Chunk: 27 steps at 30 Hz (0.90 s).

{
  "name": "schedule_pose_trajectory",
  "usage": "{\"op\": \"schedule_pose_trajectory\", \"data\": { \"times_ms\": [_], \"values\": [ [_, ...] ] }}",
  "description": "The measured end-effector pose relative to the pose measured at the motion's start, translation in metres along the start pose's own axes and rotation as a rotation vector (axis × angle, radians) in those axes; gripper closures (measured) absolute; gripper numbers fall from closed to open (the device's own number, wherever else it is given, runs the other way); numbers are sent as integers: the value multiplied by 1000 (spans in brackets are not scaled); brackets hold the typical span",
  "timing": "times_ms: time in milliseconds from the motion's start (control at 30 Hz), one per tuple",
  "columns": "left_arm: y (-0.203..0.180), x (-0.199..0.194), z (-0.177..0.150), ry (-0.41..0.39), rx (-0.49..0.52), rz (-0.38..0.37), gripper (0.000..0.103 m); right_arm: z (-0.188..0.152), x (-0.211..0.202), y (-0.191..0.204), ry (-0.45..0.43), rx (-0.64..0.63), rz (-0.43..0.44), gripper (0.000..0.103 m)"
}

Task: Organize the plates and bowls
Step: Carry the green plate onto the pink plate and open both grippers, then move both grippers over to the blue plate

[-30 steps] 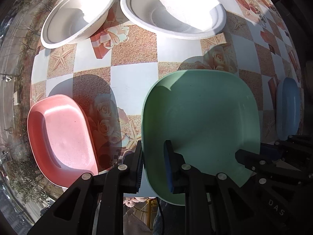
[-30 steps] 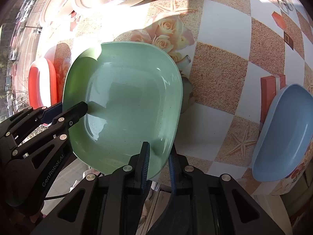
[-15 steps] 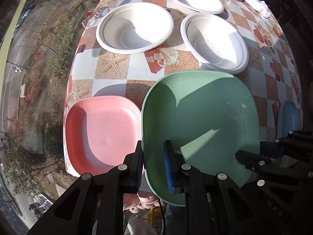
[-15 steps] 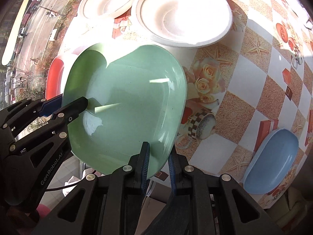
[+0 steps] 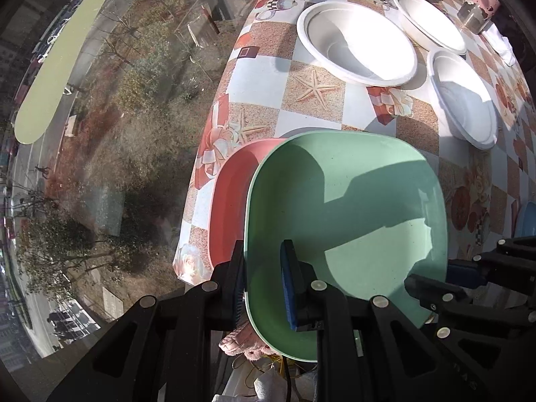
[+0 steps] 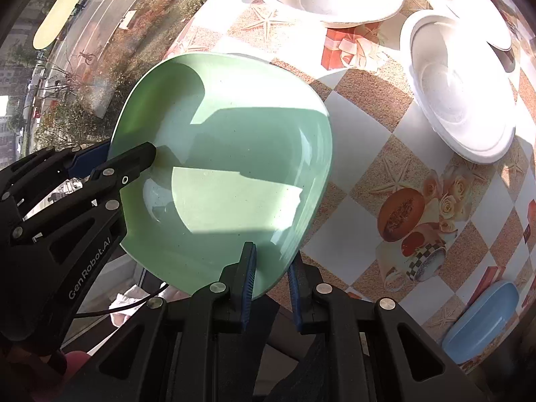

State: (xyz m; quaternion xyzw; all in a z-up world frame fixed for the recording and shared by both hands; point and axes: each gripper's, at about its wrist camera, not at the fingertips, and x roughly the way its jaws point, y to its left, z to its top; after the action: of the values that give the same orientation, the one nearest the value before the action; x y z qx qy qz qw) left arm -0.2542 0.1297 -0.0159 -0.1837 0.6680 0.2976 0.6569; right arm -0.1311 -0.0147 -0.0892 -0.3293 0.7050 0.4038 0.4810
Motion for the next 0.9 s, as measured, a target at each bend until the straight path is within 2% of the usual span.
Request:
{"op": "schedule_pose_trajectory", "data": {
  "times_ms": [100, 133, 200, 233, 267, 333, 367, 400, 533, 633, 900],
  "values": [
    [23, 12, 4, -9, -8, 37, 80, 3, 17, 4, 9, 27, 38, 81],
    [27, 15, 6, -13, -19, 43, 73, 4, 20, 5, 10, 38, 53, 81],
    [31, 20, 8, -4, -28, 60, 51, 4, 21, 13, 11, 58, 91, 81],
    [31, 21, 7, -1, -30, 88, 32, 3, 23, 13, 11, 67, 114, 81],
    [30, 20, 4, -9, -28, 112, 26, 6, 21, 13, 13, 70, 148, 78],
    [25, 20, -2, -18, -5, 117, 25, 5, 22, 7, 23, 66, 142, 54],
    [21, 21, -6, -14, 8, 114, 24, 3, 20, 5, 19, 56, 103, 28],
    [17, 21, -10, -10, 20, 110, 24, 0, 17, 1, 7, 41, 60, 19],
    [-5, 25, -20, 28, 85, 56, 24, -21, 1, -31, -29, 32, -30, 19],
    [-31, 22, -18, 34, 187, 9, 24, -44, -6, -68, -34, 123, -45, 19],
    [-120, 6, -1, -2, 483, -36, 23, -104, -26, -151, -90, 386, -58, 19]
  ]
}}
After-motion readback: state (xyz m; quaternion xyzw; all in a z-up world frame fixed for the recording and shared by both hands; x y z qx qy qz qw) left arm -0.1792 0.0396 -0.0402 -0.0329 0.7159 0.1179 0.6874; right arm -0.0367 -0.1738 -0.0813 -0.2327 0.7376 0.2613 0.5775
